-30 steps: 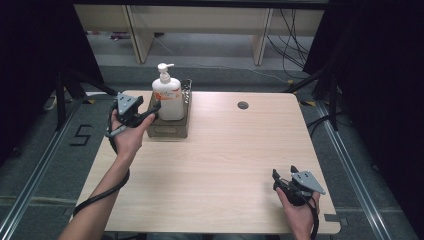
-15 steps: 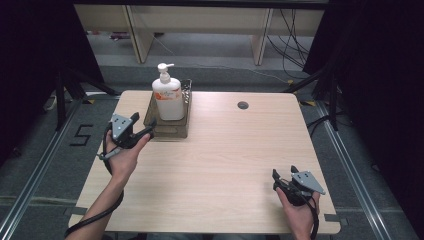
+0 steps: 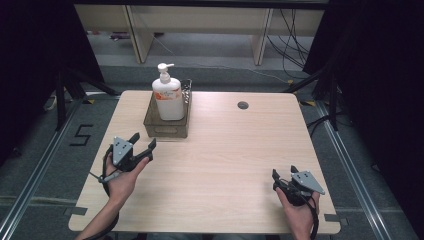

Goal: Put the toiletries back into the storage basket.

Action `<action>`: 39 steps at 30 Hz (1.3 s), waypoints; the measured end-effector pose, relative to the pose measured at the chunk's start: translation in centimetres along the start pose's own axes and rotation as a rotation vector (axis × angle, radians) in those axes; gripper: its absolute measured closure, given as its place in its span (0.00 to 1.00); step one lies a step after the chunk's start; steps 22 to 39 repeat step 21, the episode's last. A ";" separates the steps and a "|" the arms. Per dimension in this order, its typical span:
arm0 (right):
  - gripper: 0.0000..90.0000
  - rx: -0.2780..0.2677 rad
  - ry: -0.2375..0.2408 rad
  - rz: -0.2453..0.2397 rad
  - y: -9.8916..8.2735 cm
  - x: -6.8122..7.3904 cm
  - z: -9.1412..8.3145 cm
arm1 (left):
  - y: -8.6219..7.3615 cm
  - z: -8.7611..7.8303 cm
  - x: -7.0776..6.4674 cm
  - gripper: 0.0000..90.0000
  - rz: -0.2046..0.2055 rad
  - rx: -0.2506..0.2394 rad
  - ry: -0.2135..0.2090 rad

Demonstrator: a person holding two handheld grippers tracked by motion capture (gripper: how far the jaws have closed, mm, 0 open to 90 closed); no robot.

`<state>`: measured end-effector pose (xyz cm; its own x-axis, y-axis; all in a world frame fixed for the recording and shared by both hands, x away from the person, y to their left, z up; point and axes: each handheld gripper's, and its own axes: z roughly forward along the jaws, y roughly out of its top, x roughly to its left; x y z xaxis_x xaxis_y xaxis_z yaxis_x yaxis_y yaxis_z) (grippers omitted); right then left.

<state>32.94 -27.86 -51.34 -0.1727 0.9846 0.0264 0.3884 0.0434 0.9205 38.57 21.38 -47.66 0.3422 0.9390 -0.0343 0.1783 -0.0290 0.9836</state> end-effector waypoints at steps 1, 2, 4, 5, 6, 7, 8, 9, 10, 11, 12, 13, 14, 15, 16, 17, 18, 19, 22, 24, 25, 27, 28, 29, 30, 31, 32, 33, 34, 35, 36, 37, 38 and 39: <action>0.36 0.004 0.000 -0.038 0.1 -0.3 0.0 | -0.5 -0.1 0.0 0.38 0.001 0.008 0.001; 0.36 0.017 -0.002 0.002 0.0 0.0 -0.2 | -1.0 -0.2 0.0 0.38 0.005 0.014 0.000; 0.36 0.001 0.003 -0.005 0.0 0.0 0.0 | -1.9 -0.3 -0.1 0.38 0.001 0.019 -0.007; 0.36 0.003 0.000 -0.009 0.0 0.0 0.0 | -2.4 -0.3 -0.2 0.38 0.002 0.027 -0.010; 0.36 0.002 0.000 -0.010 0.0 0.0 0.0 | -2.7 -0.3 -0.2 0.38 0.002 0.041 -0.009; 0.36 0.018 -0.002 -0.006 0.0 0.0 -0.2 | -3.1 -0.3 -0.2 0.38 0.003 0.048 -0.009; 0.36 0.018 -0.002 -0.006 0.0 0.0 -0.2 | -3.4 -0.3 -0.1 0.38 0.007 0.052 -0.009; 0.36 0.019 -0.002 -0.006 0.0 0.0 -0.2 | -3.7 -0.2 -0.1 0.38 0.008 0.049 -0.007; 0.36 0.010 -0.001 -0.008 0.0 0.0 -0.1 | -3.9 -0.1 0.0 0.38 0.016 0.054 -0.005; 0.36 -0.001 0.003 -0.009 0.0 0.0 0.0 | -4.1 0.0 0.0 0.38 0.010 0.043 -0.005; 0.36 -0.001 0.004 -0.007 0.0 0.0 0.0 | -4.2 0.0 0.1 0.38 0.011 0.048 -0.002; 0.36 -0.003 0.004 -0.018 0.0 -0.1 0.0 | -4.3 0.0 0.2 0.38 0.012 0.045 -0.002; 0.36 -0.001 0.004 -0.011 0.0 -0.1 0.0 | -4.4 0.1 0.2 0.38 0.011 0.040 0.001; 0.36 0.001 0.001 -0.039 0.1 -0.3 -0.1 | -4.5 0.1 0.3 0.38 0.009 0.043 0.002; 0.36 0.001 0.009 -0.007 0.0 -0.1 -0.1 | -4.6 0.2 0.4 0.38 0.007 0.045 0.001; 0.36 -0.004 0.020 -0.029 0.0 -0.4 0.0 | -4.7 0.3 0.4 0.38 -0.006 0.038 -0.005; 0.36 0.007 0.013 -0.030 0.1 -0.4 -0.1 | -4.7 0.2 0.5 0.38 -0.001 0.039 -0.001; 0.36 0.009 0.004 -0.022 0.1 -0.2 -0.1 | -4.7 0.2 0.6 0.38 -0.002 0.037 0.000; 0.36 0.004 0.014 -0.031 0.1 -0.3 -0.1 | -4.7 0.1 0.7 0.38 -0.013 0.035 0.002; 0.36 0.004 0.014 -0.031 0.1 -0.3 -0.1 | -4.7 0.1 0.7 0.38 -0.013 0.035 0.002; 0.36 0.004 0.014 -0.031 0.1 -0.3 -0.1 | -4.7 0.1 0.7 0.38 -0.013 0.035 0.002; 0.36 0.004 0.014 -0.031 0.1 -0.3 -0.1 | -4.7 0.1 0.7 0.38 -0.013 0.035 0.002; 0.36 0.004 0.014 -0.031 0.1 -0.3 -0.1 | -4.7 0.1 0.7 0.38 -0.013 0.035 0.002; 0.36 0.004 0.014 -0.031 0.1 -0.3 -0.1 | -4.7 0.1 0.7 0.38 -0.013 0.035 0.002; 0.36 0.004 0.014 -0.031 0.1 -0.3 -0.1 | -4.7 0.1 0.7 0.38 -0.013 0.035 0.002; 0.36 0.004 0.014 -0.031 0.1 -0.3 -0.1 | -4.7 0.1 0.7 0.38 -0.013 0.035 0.002; 0.36 0.004 0.014 -0.031 0.1 -0.3 -0.1 | -4.7 0.1 0.7 0.38 -0.013 0.035 0.002; 0.36 0.004 0.014 -0.031 0.1 -0.3 -0.1 | -4.7 0.1 0.7 0.38 -0.013 0.035 0.002; 0.36 0.004 0.014 -0.031 0.1 -0.3 -0.1 | -4.7 0.1 0.7 0.38 -0.013 0.035 0.002; 0.36 0.004 0.014 -0.031 0.1 -0.3 -0.1 | -4.7 0.1 0.7 0.38 -0.013 0.035 0.002; 0.36 0.004 0.014 -0.031 0.1 -0.3 -0.1 | -4.7 0.1 0.7 0.38 -0.013 0.035 0.002; 0.36 0.004 0.014 -0.031 0.1 -0.3 -0.1 | -4.7 0.1 0.7 0.38 -0.013 0.035 0.002; 0.36 0.004 0.014 -0.031 0.1 -0.3 -0.1 | -4.7 0.1 0.7 0.38 -0.013 0.035 0.002; 0.36 0.004 0.014 -0.031 0.1 -0.3 -0.1 | -4.7 0.1 0.7 0.38 -0.013 0.035 0.002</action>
